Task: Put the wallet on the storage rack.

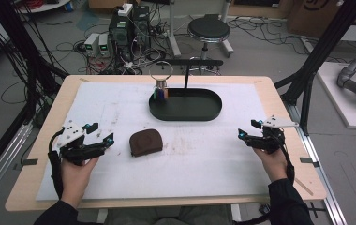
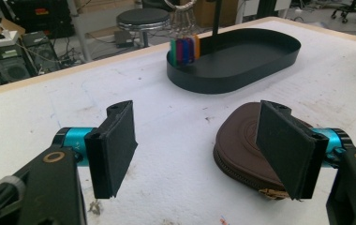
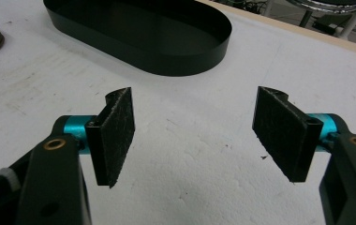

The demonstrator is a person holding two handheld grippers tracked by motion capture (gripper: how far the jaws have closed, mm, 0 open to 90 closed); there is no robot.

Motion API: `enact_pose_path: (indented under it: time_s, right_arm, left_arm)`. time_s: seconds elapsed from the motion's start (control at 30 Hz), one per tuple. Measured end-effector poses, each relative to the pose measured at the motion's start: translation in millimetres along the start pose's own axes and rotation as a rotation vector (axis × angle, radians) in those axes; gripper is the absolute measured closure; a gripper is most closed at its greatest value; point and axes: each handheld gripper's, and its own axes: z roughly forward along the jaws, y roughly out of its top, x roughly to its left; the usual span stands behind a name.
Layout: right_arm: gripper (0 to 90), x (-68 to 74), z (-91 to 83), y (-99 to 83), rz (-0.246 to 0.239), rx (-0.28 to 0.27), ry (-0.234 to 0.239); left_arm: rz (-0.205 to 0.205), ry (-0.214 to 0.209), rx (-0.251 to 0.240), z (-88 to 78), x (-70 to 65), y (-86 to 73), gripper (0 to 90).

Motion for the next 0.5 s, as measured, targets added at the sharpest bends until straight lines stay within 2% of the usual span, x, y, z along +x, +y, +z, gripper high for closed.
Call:
enact_pose_path:
  time_s: [0.07,0.2,0.27,0.33,0.37,0.43,0.5]
  right_arm:
    - [30.3,-0.8,-0.2,-0.1,0.003,0.002,-0.003]
    - [30.4,0.2,-1.0,0.0,-0.005,-0.005,-0.007]
    - [30.4,0.0,-0.8,0.0,-0.005,-0.001,-0.008]
    - [30.4,-0.2,-0.4,-0.4,-0.004,0.004,-0.003]
    - [30.4,-0.2,-0.4,-0.4,-0.004,0.004,-0.003]
    - [30.3,0.9,-1.9,-0.9,-0.011,-0.001,0.0]
    - [30.4,1.3,-2.6,-1.2,-0.012,-0.002,0.001]
  left_arm:
    - [-0.024,-0.042,0.008,3.9,2.1,-1.8,29.1]
    - [-0.047,-0.06,0.015,9.0,2.7,-2.4,36.3]
    - [-0.059,-0.069,0.034,14.3,3.7,-2.8,37.0]
    - [-0.085,-0.086,0.076,22.9,5.8,-4.6,38.3]
    - [-0.085,-0.086,0.076,22.9,5.8,-4.6,38.6]
    - [-0.115,-0.117,0.106,31.3,6.1,-6.3,41.2]
    - [-0.131,-0.129,0.111,34.2,5.4,-6.5,42.2]
